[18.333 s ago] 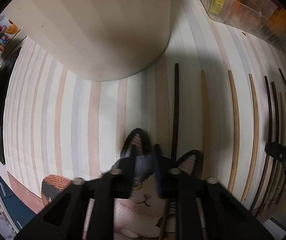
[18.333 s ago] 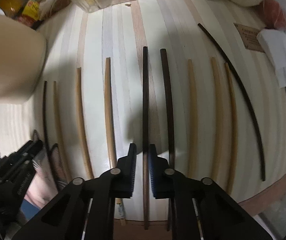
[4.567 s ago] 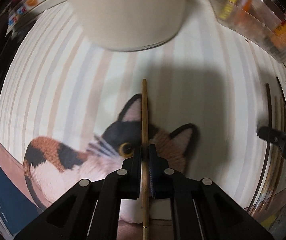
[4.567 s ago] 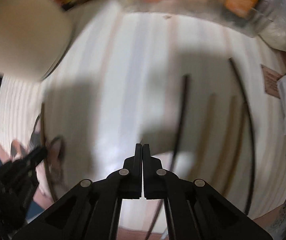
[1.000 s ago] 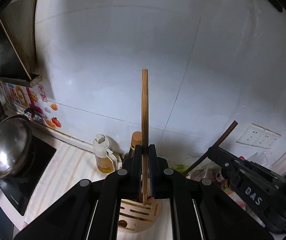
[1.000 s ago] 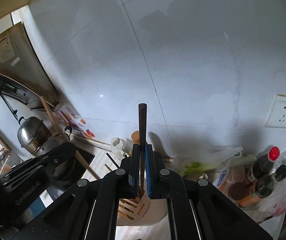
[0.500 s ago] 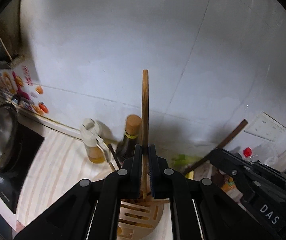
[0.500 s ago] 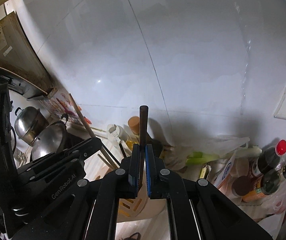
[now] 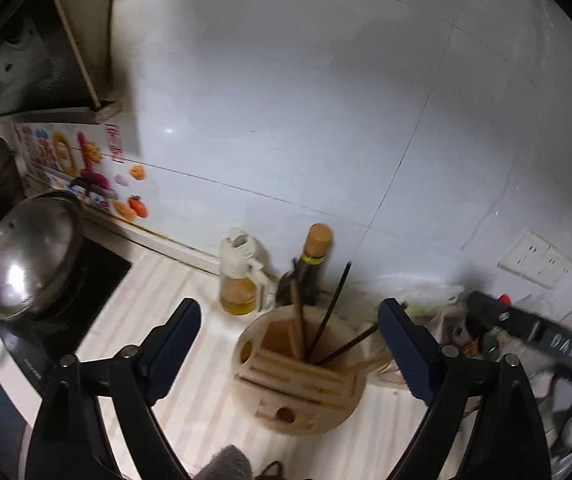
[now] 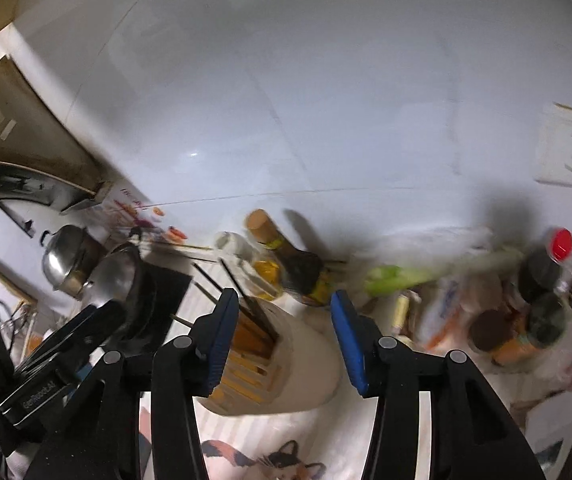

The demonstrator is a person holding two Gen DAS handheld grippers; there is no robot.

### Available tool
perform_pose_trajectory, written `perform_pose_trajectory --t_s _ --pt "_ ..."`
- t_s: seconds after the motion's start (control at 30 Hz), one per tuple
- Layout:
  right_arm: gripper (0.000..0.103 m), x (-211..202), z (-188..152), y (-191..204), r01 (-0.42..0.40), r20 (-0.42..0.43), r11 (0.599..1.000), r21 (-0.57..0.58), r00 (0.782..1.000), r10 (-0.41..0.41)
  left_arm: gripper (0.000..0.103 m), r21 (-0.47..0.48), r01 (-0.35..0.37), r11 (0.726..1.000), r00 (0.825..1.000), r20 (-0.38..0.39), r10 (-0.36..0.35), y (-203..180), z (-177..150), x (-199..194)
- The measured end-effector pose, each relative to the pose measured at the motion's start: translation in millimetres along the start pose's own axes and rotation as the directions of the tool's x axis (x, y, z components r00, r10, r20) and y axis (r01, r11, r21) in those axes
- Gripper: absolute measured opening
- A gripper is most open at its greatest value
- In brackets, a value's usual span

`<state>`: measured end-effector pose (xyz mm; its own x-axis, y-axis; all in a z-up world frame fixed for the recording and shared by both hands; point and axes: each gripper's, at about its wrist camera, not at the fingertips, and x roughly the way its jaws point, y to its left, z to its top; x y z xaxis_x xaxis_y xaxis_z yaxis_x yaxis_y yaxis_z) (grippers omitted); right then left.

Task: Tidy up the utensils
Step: 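Move both open tools back down to the remaining chopsticks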

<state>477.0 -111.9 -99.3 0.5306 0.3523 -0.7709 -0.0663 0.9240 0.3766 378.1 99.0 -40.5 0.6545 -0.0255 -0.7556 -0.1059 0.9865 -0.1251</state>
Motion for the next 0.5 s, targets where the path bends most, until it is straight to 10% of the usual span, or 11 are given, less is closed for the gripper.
perform_pose_trajectory --t_s 0.33,0.5 --pt "0.093 -31.3 -87.1 -71.8 0.199 -0.001 0.973 0.115 0.98 -0.201 0.103 0.067 -0.017 0.998 0.996 -0.085 0.023 -23.4 -80.6 14.8" --pt "0.094 -28.2 -137.5 -120.2 0.306 -0.065 0.938 0.165 0.952 -0.299 0.103 0.127 0.025 0.992 0.98 -0.201 0.001 -53.6 -130.6 46.7"
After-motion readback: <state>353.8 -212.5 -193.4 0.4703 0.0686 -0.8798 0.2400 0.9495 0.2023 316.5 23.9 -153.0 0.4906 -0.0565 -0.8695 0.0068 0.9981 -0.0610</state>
